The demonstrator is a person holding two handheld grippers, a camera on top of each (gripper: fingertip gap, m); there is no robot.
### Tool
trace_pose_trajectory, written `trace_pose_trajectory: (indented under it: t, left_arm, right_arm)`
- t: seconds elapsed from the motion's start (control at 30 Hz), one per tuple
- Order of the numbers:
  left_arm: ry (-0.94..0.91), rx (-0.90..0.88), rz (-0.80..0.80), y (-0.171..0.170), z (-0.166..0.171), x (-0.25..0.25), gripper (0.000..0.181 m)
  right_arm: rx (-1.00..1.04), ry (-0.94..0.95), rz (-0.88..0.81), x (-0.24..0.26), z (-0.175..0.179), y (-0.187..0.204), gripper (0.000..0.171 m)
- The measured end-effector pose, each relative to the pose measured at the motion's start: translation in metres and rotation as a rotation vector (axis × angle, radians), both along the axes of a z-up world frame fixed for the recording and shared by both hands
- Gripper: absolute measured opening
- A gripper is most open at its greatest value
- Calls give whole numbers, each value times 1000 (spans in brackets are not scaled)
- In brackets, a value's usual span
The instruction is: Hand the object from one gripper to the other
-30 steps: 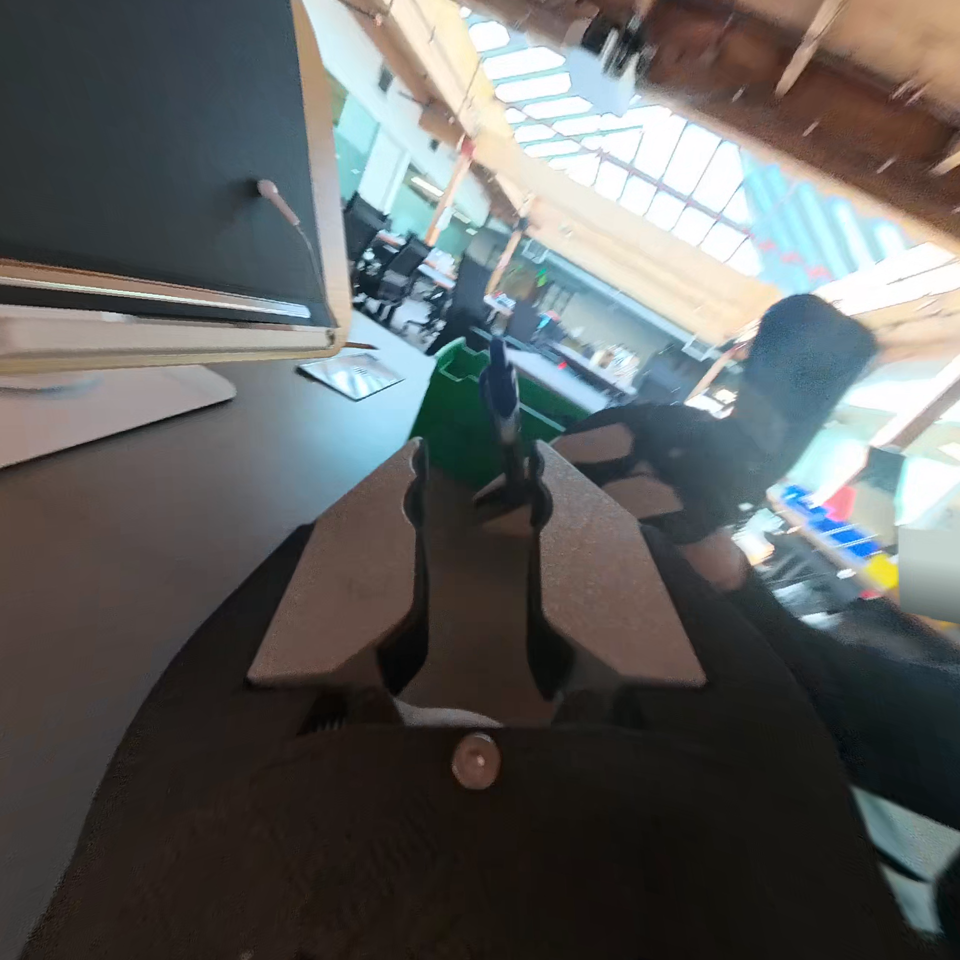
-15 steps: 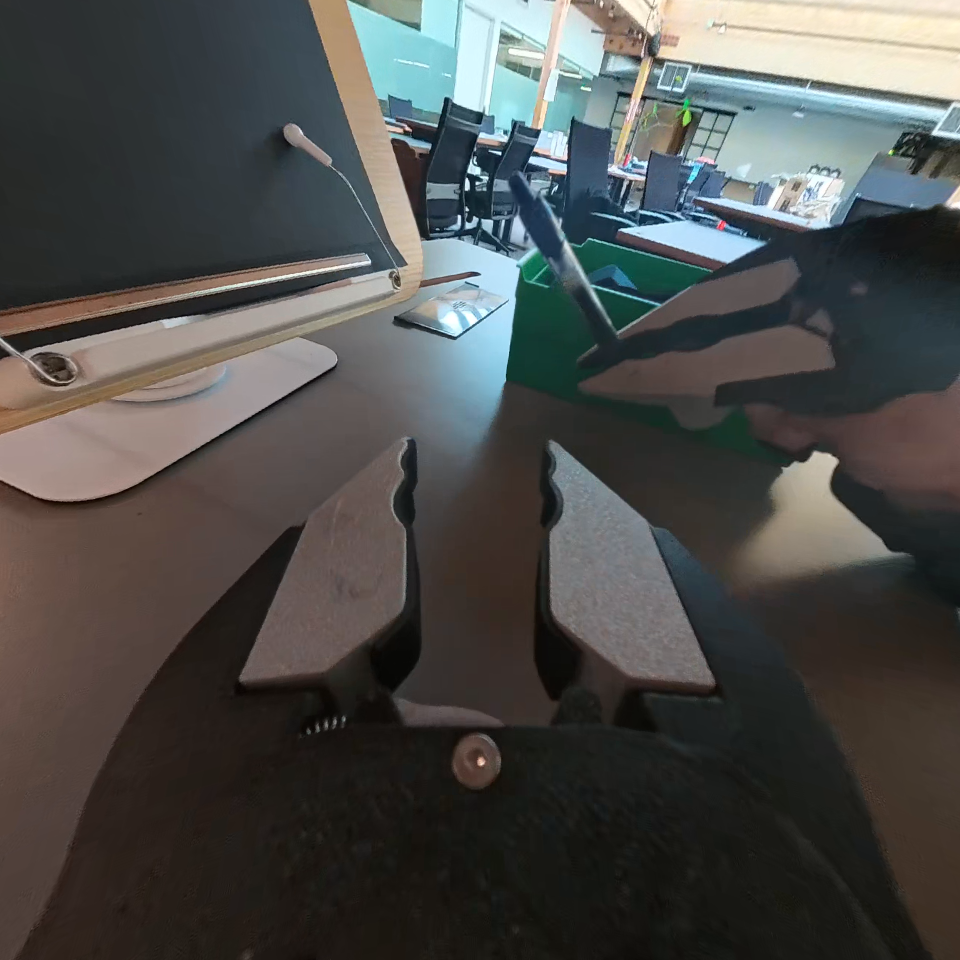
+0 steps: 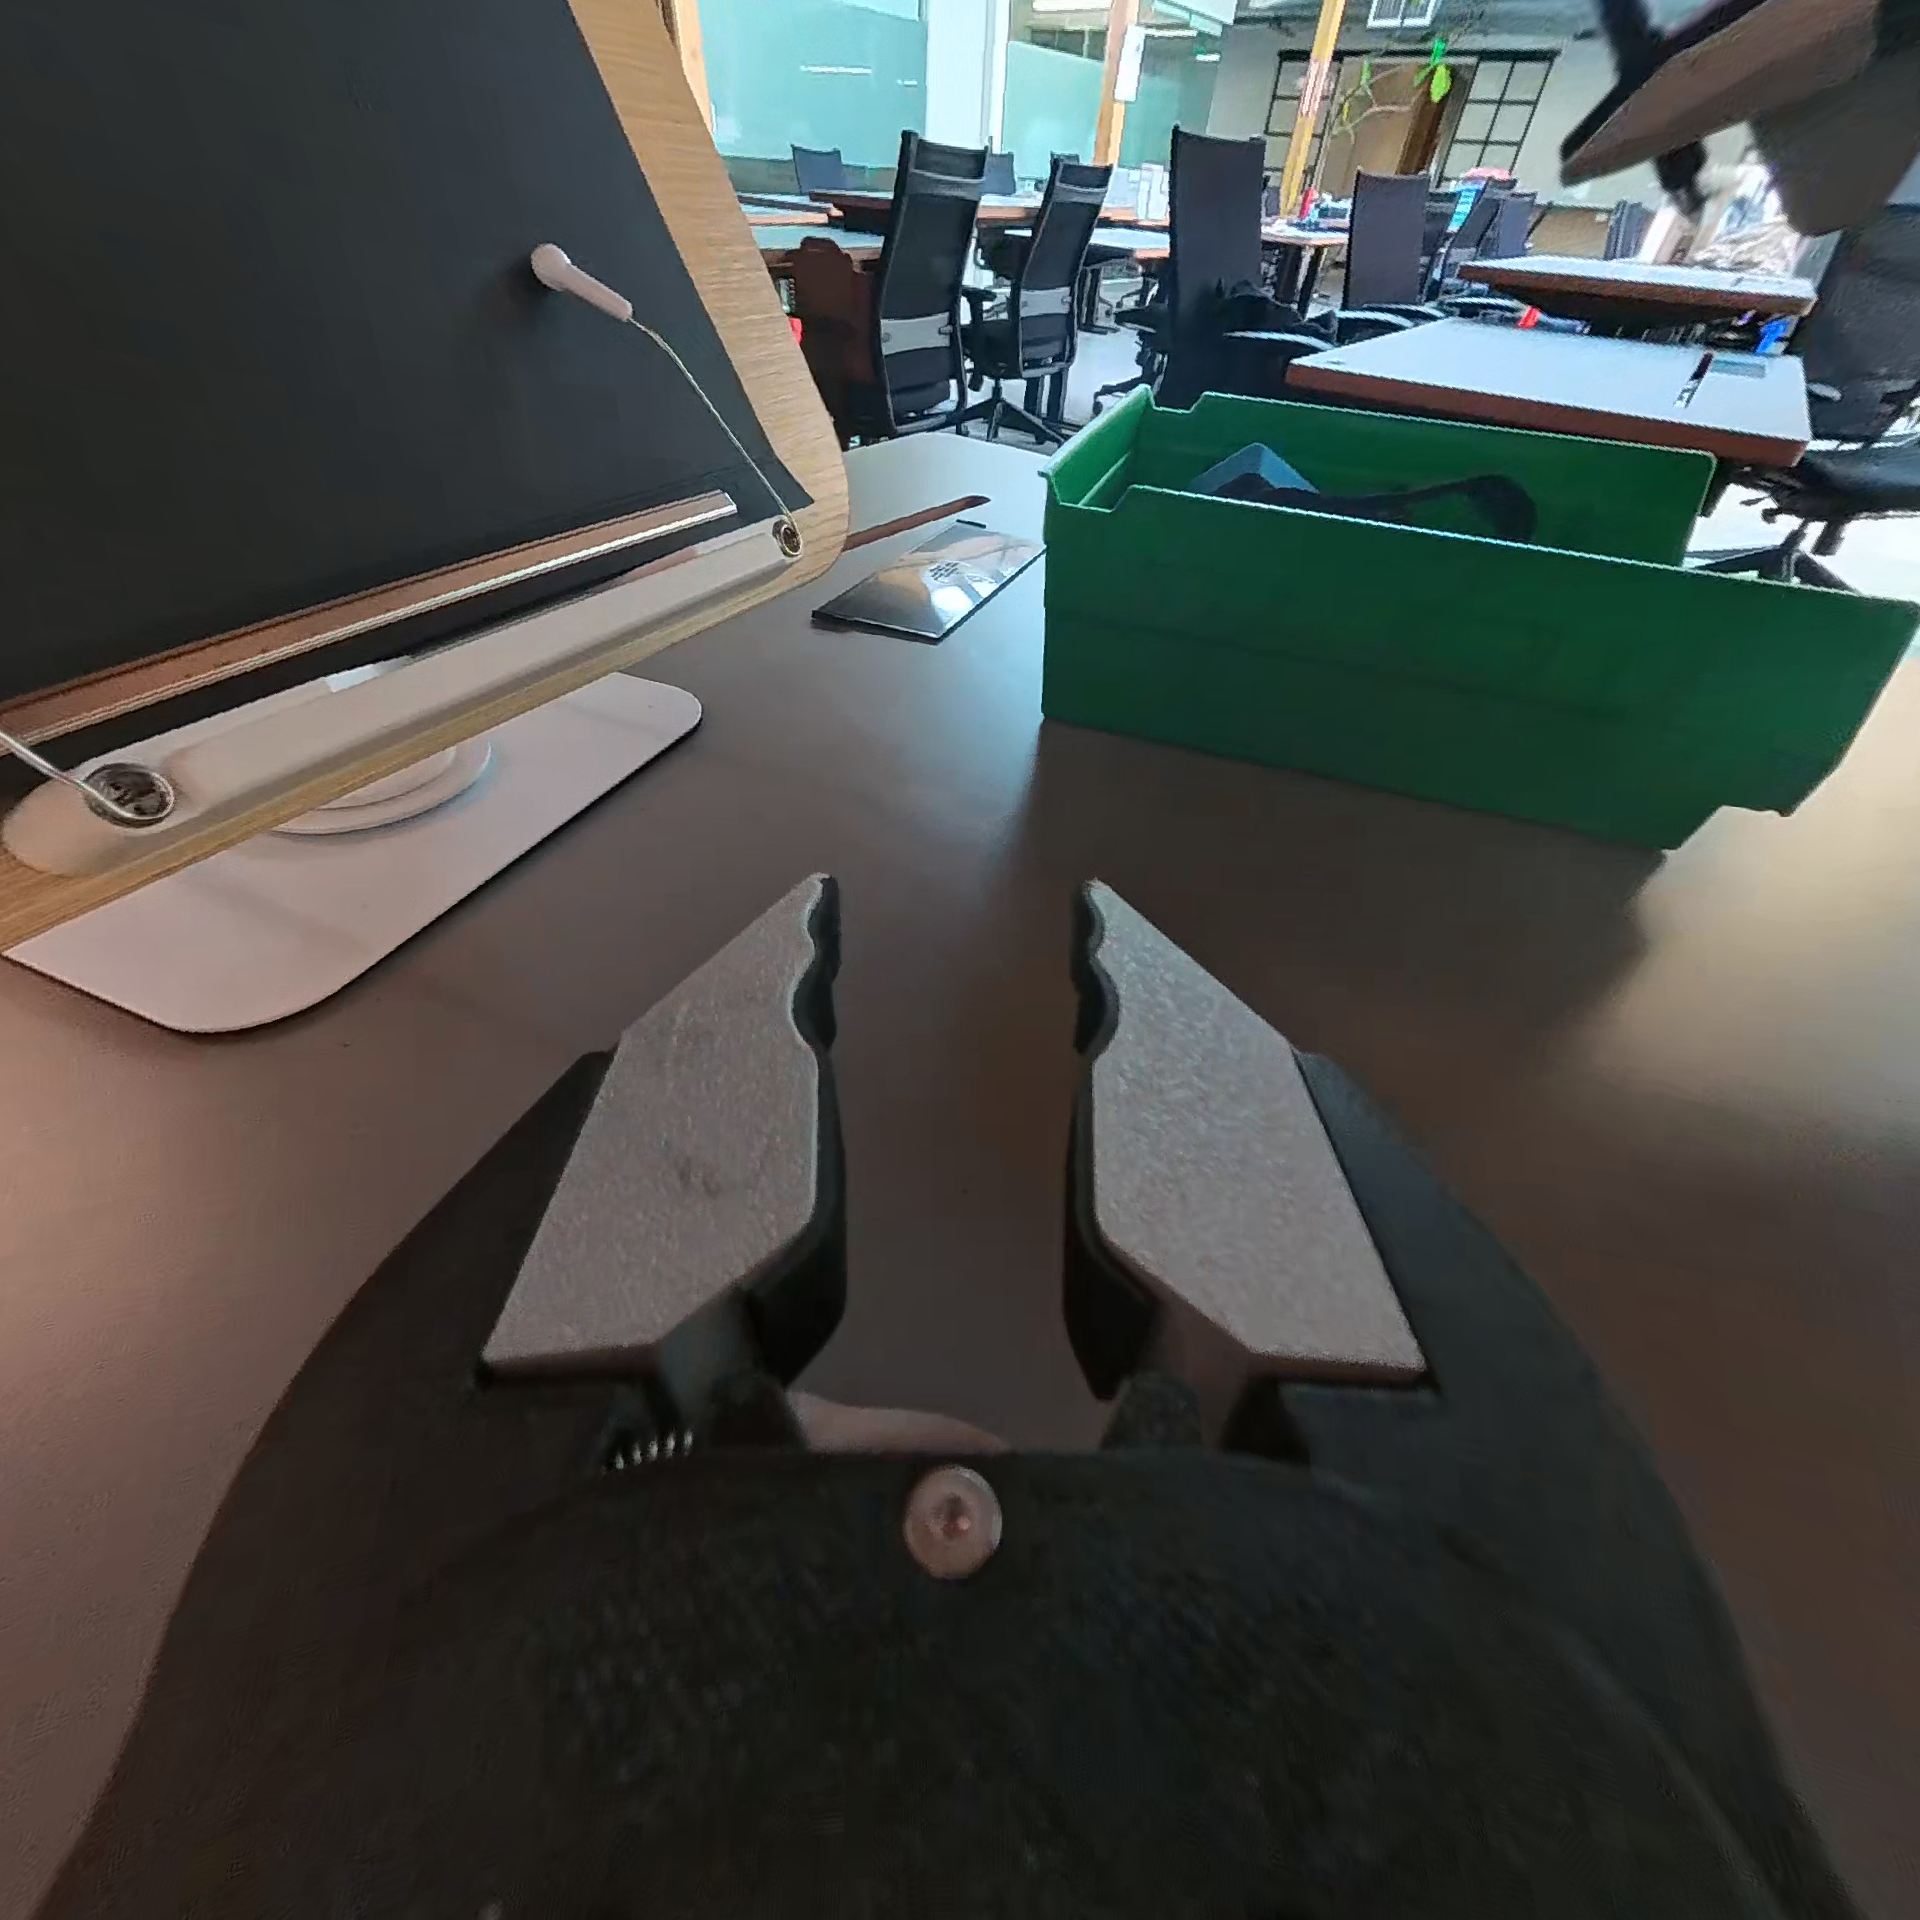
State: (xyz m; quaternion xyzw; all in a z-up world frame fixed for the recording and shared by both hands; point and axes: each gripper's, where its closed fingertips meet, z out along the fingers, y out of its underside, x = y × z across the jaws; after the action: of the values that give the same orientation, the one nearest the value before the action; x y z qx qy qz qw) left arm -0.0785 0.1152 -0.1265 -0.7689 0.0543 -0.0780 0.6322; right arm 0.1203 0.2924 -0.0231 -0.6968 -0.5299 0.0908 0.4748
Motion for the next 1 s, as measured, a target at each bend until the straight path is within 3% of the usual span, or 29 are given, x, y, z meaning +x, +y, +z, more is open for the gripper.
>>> trace_pose_trajectory:
  t: [0.1, 0.27, 0.4, 0.57, 0.7, 0.87, 1.0]
  left_arm:
    - [18, -14, -4, 0, -2, 2, 42]
    - [33, -28, -3, 1, -5, 3, 42]
    - [23, -32, -6, 1, -5, 2, 42]
    - [39, -43, -15, 1, -7, 5, 43]
    - [63, -53, -18, 2, -9, 8, 43]
    - [84, -55, -10, 1, -10, 8, 44]
    - [135, -55, 23, 2, -10, 4, 51]
  right_arm:
    - [-107, -126, -75, 33, -36, 38, 8]
    - [-96, -312, -215, 63, -102, 86, 25]
    - [-110, -197, -205, 56, -78, 84, 29]
    - [-123, -29, -31, 14, -29, 33, 33]
    - [-190, 99, 213, -46, -14, -45, 40]
    - [-331, 177, 504, -124, -45, -148, 45]
    - [-331, 260, 528, -175, -77, -171, 51]
